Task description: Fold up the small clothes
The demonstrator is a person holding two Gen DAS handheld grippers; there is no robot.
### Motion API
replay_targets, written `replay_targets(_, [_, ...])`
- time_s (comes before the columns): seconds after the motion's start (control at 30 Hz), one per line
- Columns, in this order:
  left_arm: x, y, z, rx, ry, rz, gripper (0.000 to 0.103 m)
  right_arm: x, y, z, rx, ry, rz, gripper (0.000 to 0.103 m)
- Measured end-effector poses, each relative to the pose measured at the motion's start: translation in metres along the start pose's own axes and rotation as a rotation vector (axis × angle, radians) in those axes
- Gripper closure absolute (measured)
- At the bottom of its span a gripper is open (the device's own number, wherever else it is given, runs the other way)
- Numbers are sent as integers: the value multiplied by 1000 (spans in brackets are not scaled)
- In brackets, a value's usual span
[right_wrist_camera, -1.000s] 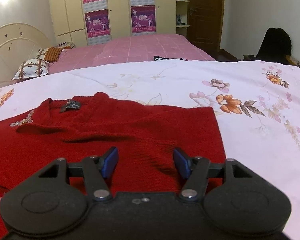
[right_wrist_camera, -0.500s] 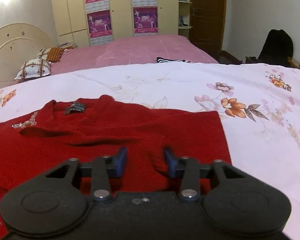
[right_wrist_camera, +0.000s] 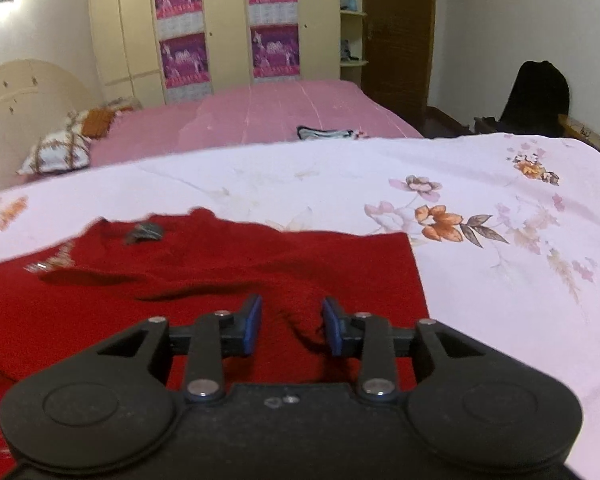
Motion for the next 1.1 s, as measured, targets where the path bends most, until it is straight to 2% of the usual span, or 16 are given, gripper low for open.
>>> replay_targets(0.1, [28, -16, -18, 53, 99, 28, 93, 9, 14, -17, -56, 11, -13, 65])
replay_targets(0.2, [63, -28, -41, 98, 160, 53, 93, 24, 27, -39, -121, 40, -32, 66])
replay_targets(0.3, [97, -37, -60, 123, 203, 63, 93, 44, 43, -62, -174, 62, -67, 67])
replay_targets(0.37, [115, -42, -64, 108, 230, 68, 93, 56, 57, -74, -206, 79, -96, 67])
replay_targets(0.47, [129, -41, -70, 72, 200, 81, 93, 71, 74, -82, -236, 102, -150, 70])
replay_targets(0.53, [130, -38, -76, 53, 201, 69, 93, 85, 73, -77, -203, 159, -185, 71])
replay_targets(0.7, [134, -25, -90, -19, 195, 57, 93, 100, 30, -86, -108, 143, -188, 71])
replay_targets(0.83, [141, -25, -102, -70, 184, 52, 93, 106, 1, -95, -95, 155, -158, 70])
replay_targets(0.93, [146, -29, -110, -98, 182, 58, 93, 110, -3, -107, -125, 152, -138, 69])
replay_targets(1.1, [157, -41, -133, -86, 186, 67, 93, 117, 7, -134, -204, 127, -137, 67])
Point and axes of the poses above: each gripper's, at about its wrist camera, not at the fingertips, and z roughly the way its jaws point, y to its left, x to its underside, the point moved 3 cm from there along z, roughly the way its jaws point, and after that the axes turned 7 degrees about -z, right-handed, at the moved point
